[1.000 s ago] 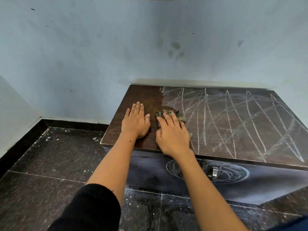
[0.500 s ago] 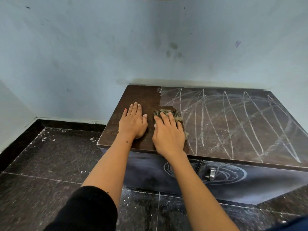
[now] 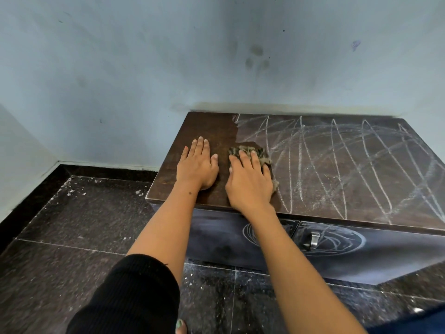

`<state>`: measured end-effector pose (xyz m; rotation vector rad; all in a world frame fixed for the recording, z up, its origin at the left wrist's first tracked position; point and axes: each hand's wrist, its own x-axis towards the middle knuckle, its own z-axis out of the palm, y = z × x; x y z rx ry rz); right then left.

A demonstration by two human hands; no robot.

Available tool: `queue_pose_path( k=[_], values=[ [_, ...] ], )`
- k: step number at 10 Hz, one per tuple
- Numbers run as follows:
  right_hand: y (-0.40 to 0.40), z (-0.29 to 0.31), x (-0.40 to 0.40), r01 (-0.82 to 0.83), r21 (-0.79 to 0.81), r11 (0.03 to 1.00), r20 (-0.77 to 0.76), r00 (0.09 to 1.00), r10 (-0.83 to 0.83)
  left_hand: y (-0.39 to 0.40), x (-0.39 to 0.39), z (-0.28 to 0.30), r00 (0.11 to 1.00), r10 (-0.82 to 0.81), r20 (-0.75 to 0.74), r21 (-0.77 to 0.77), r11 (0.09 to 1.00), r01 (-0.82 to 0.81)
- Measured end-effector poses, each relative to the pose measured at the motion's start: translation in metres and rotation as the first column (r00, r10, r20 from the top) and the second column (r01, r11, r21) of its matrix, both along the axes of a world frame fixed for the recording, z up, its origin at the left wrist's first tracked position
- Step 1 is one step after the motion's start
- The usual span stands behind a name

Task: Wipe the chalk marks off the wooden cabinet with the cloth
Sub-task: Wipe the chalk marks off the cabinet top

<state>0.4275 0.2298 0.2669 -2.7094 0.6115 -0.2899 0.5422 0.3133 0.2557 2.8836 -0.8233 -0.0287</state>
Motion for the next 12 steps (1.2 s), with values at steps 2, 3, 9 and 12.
queue_pose_path(
  k=[2, 3, 9, 12],
  values=[
    [-0.002, -0.002, -0.008, -0.010, -0.027, 1.000, 0.004, 1.000, 0.010, 0.000, 0.001, 0.000, 1.000, -0.003, 0.002, 0.006, 1.000, 0.003],
    [0.010, -0.015, -0.039, -0.013, -0.076, 0.997, 0.069, 0.997, 0.019, 0.000, 0.003, -0.002, 1.000, -0.002, 0.011, 0.011, 1.000, 0.002],
    [-0.014, -0.002, -0.014, -0.091, -0.031, 0.995, 0.012, 0.996, 0.092, 0.001, 0.005, -0.005, 1.000, -0.008, 0.018, 0.009, 1.000, 0.008],
    [0.010, -0.012, -0.040, -0.006, -0.088, 0.996, 0.110, 0.994, 0.016, 0.001, 0.003, -0.003, 1.000, -0.004, 0.018, 0.008, 1.000, 0.004]
  ],
)
